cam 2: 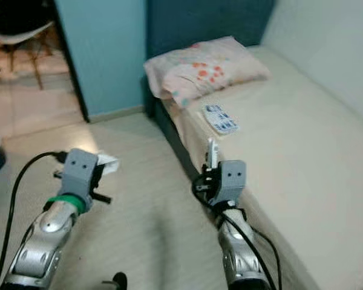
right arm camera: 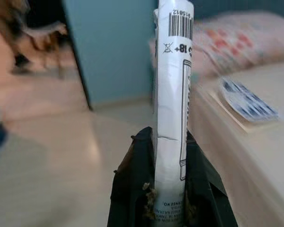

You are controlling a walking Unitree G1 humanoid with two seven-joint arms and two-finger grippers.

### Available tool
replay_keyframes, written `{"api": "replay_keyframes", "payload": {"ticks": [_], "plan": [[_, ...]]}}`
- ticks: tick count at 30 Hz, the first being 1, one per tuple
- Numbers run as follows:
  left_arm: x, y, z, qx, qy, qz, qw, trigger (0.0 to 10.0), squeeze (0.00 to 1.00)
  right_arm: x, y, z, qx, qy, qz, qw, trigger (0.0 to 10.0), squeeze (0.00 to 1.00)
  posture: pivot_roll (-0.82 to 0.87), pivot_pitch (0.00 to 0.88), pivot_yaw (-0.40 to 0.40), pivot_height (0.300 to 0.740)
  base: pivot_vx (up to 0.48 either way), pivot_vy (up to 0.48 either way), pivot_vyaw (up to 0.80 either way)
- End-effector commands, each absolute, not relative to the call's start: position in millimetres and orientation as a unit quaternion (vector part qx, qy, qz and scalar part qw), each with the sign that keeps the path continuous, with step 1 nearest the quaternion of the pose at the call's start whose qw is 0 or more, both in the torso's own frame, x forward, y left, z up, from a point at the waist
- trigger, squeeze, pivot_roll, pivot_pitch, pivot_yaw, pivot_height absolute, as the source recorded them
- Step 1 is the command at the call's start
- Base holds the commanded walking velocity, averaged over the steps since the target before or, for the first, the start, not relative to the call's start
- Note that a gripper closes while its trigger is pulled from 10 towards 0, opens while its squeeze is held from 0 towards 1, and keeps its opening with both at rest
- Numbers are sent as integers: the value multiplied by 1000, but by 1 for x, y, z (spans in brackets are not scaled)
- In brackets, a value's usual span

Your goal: Clean up the room

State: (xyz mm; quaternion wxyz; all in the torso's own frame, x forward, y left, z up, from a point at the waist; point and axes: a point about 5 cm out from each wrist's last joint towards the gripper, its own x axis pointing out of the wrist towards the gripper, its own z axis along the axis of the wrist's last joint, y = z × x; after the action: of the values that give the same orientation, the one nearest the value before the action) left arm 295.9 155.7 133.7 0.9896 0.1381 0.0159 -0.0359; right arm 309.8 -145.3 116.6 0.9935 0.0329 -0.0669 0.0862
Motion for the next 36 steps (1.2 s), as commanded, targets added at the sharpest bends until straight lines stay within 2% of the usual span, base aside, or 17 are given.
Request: {"api": "replay_keyframes", "payload": {"ticks": [1,20,25,28,36], "plan": [[295,152,129,143,19,-43,989,10000,0,306,-153,105,32,-46,72,996,10000,0,71,77,-51,740,0,0,725],[297,152,130,154,9,-30,988,10000,0,308,-146,106,35,-56,82,994,10000,0,88,83,-43,740,0,0,724],[296,158,129,158,10,-23,987,10000,0,306,-142,104,34,-55,85,994,10000,0,94,85,-34,740,0,0,719],[296,161,129,162,14,-26,986,10000,0,304,-148,104,27,-57,75,995,10000,0,73,107,-7,740,0,0,712],[298,159,132,169,12,-36,985,10000,0,298,-161,98,26,-49,54,997,10000,0,89,133,-3,740,0,0,712]]}}
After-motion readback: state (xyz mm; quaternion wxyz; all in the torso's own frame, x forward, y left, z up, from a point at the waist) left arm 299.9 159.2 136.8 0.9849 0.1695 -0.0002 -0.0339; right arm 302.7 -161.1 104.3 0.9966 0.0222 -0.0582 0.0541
